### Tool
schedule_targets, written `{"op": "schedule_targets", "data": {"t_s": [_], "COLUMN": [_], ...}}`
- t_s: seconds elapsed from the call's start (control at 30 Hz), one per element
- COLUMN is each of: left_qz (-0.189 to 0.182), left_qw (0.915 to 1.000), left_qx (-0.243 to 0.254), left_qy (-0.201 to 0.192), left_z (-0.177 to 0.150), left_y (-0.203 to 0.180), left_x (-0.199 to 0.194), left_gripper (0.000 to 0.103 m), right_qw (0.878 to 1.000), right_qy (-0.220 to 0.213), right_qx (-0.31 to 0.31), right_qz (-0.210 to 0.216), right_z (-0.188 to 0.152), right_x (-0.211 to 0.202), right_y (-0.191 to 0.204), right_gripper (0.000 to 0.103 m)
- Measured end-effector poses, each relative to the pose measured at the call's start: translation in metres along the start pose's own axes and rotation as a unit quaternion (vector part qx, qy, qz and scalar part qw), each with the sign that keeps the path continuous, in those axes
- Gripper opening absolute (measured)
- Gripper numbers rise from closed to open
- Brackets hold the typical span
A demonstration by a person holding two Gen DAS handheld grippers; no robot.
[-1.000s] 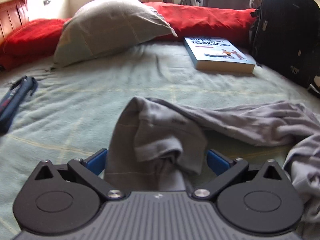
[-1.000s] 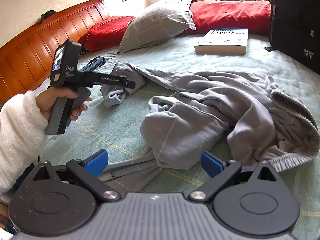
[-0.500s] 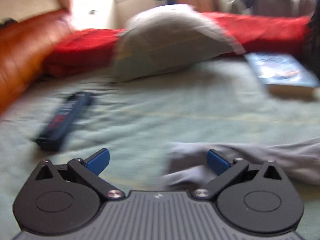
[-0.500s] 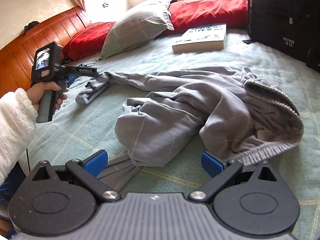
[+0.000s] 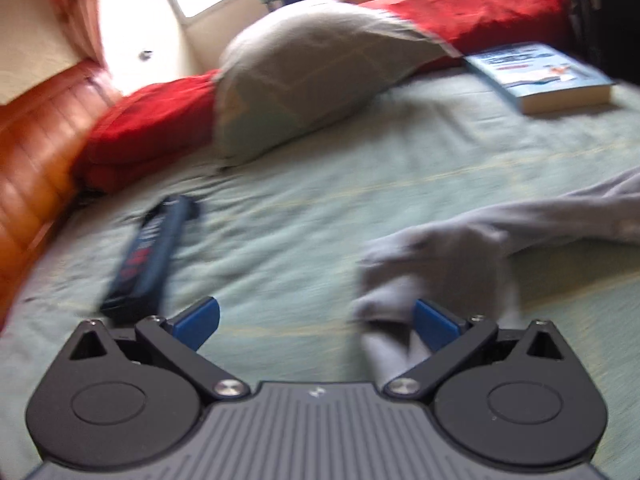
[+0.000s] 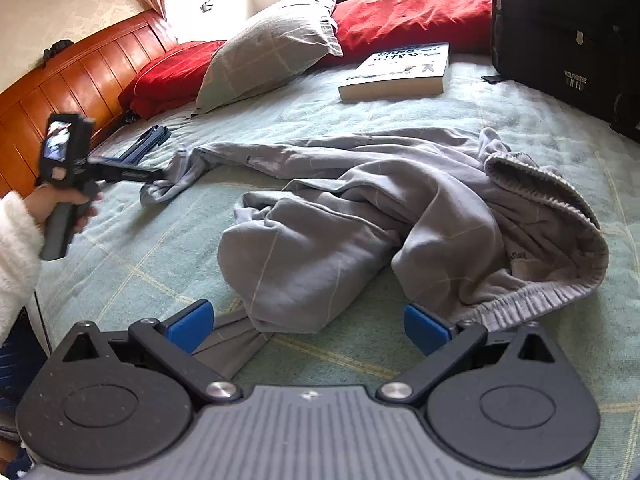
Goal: Fold clothes
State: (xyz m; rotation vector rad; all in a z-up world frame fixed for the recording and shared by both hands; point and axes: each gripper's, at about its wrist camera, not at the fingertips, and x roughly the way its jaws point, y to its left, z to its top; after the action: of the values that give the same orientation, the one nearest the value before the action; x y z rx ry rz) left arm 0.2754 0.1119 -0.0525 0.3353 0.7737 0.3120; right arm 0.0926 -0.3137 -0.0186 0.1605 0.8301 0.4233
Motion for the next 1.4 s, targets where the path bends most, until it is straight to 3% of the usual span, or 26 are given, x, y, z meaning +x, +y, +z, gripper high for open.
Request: {"op": "schedule_targets", "data": {"t_s": [0.07, 0.13, 0.3, 0.5, 0.63, 0.7, 0.77, 0.93, 1.07, 1.2, 1.4], "left_qz": [0.025, 0.014, -0.106, -0.257, -0.304, -0.313, -0.301, -0.263, -0.220, -0.210, -0.204], "left_qw": [0.9996, 0.9993, 0.9920, 0.9632, 0.9504, 0.9486, 0.9521, 0.9644, 0.9725, 0.9728, 0.9773], "left_qx": [-0.008, -0.034, -0.067, -0.066, -0.050, -0.046, -0.053, -0.028, -0.032, -0.072, -0.050], "left_qy": [0.008, 0.013, -0.010, -0.041, -0.041, -0.015, 0.006, 0.015, 0.069, 0.065, 0.023], "left_z": [-0.006, -0.009, 0.015, 0.058, 0.069, 0.068, 0.058, 0.017, -0.018, -0.042, -0.058], "left_y": [0.017, 0.034, 0.019, -0.045, -0.086, -0.097, -0.092, -0.053, -0.014, 0.016, 0.028], "left_x": [0.002, -0.001, -0.020, -0.024, -0.007, 0.007, 0.013, -0.003, 0.000, -0.006, -0.037], "left_gripper": [0.103, 0.103, 0.103, 0.103, 0.103, 0.103, 0.102, 0.103, 0.103, 0.103, 0.103], "right_qw": [1.000, 1.000, 1.000, 1.000, 1.000, 1.000, 1.000, 1.000, 0.999, 0.996, 0.985], "right_qy": [-0.002, -0.004, -0.007, -0.009, -0.008, -0.007, -0.003, 0.010, 0.019, 0.018, 0.013], "right_qx": [0.000, -0.002, 0.000, 0.007, 0.018, 0.023, 0.021, 0.002, -0.029, -0.076, -0.160], "right_qz": [0.001, 0.002, 0.002, -0.003, -0.010, -0.010, -0.005, 0.017, 0.038, 0.048, 0.063], "right_z": [0.000, 0.001, 0.004, 0.005, 0.004, 0.005, 0.007, 0.017, 0.034, 0.053, 0.086], "right_x": [0.000, 0.000, 0.002, 0.000, -0.001, -0.002, -0.003, 0.001, 0.005, 0.008, 0.023], "right_y": [0.000, 0.001, 0.002, 0.002, -0.003, -0.005, -0.005, 0.001, 0.017, 0.041, 0.093], "right_gripper": [0.103, 0.103, 0.103, 0.103, 0.103, 0.103, 0.103, 0.103, 0.103, 0.103, 0.103]}}
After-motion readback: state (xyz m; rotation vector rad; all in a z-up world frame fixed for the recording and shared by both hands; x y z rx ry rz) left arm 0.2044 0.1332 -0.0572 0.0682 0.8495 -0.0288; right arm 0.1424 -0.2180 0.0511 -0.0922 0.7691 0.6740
